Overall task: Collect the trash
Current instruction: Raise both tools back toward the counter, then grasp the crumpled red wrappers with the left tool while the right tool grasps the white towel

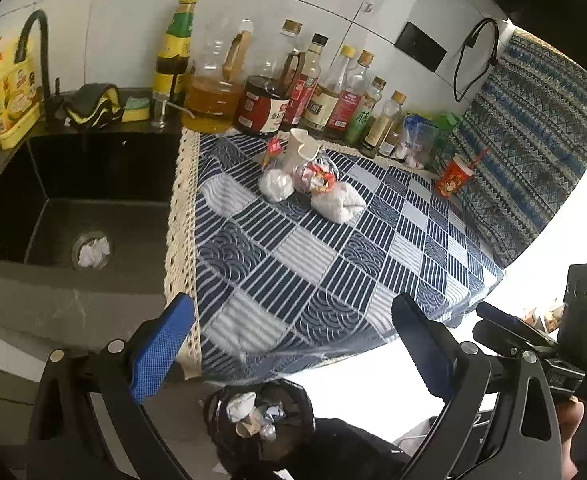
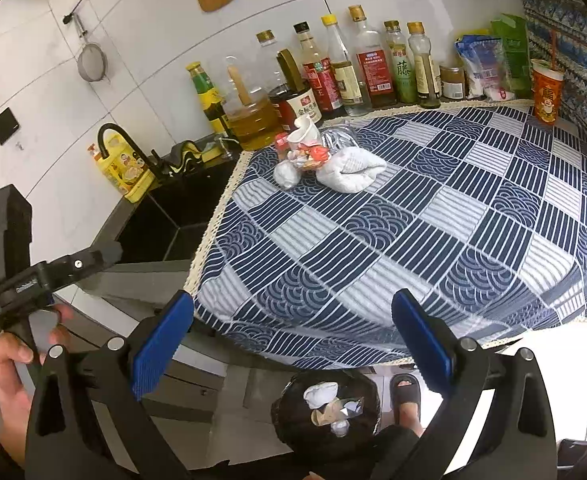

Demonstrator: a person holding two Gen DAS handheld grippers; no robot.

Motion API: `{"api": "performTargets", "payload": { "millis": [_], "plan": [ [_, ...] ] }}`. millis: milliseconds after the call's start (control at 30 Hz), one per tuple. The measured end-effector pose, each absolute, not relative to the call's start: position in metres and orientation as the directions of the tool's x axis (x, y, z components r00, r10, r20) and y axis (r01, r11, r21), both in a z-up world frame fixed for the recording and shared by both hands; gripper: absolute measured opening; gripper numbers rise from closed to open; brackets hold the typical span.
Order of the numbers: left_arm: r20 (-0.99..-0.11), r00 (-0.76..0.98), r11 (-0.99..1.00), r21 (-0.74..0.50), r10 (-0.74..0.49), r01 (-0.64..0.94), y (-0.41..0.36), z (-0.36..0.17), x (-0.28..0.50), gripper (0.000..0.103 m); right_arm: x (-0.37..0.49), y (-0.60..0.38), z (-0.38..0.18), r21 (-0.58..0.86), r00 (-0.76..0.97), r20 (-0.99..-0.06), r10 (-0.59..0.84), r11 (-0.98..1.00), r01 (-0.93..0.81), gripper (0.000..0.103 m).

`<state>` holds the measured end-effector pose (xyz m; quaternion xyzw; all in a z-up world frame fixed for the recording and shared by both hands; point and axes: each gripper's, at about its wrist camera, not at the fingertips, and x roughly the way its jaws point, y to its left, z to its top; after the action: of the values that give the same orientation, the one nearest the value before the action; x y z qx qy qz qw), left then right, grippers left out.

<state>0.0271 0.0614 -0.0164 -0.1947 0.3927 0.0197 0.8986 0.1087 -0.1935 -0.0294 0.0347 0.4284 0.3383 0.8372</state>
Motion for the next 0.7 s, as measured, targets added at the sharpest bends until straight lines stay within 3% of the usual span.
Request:
{"api": "performTargets", "payload": {
  "millis": [367,700],
  "plan": [
    [-0.735,0.662,0.914,-0.355,-0.144,-0.195,0.055,-0.022,0.104,0.096,0.174,-0.194,-0.025,0.329,0.382,-0.681,0.624,0.727,-0.602,0.098],
    [-0.77,0.618,0.869,-0.407,-0.162,-0.28,0.063,-0.044,0.193,0.096,0.257,-0.169,-0.058,0.345,0.297,-0.7,0.65,0.671,-0.656,0.098]
  ]
}}
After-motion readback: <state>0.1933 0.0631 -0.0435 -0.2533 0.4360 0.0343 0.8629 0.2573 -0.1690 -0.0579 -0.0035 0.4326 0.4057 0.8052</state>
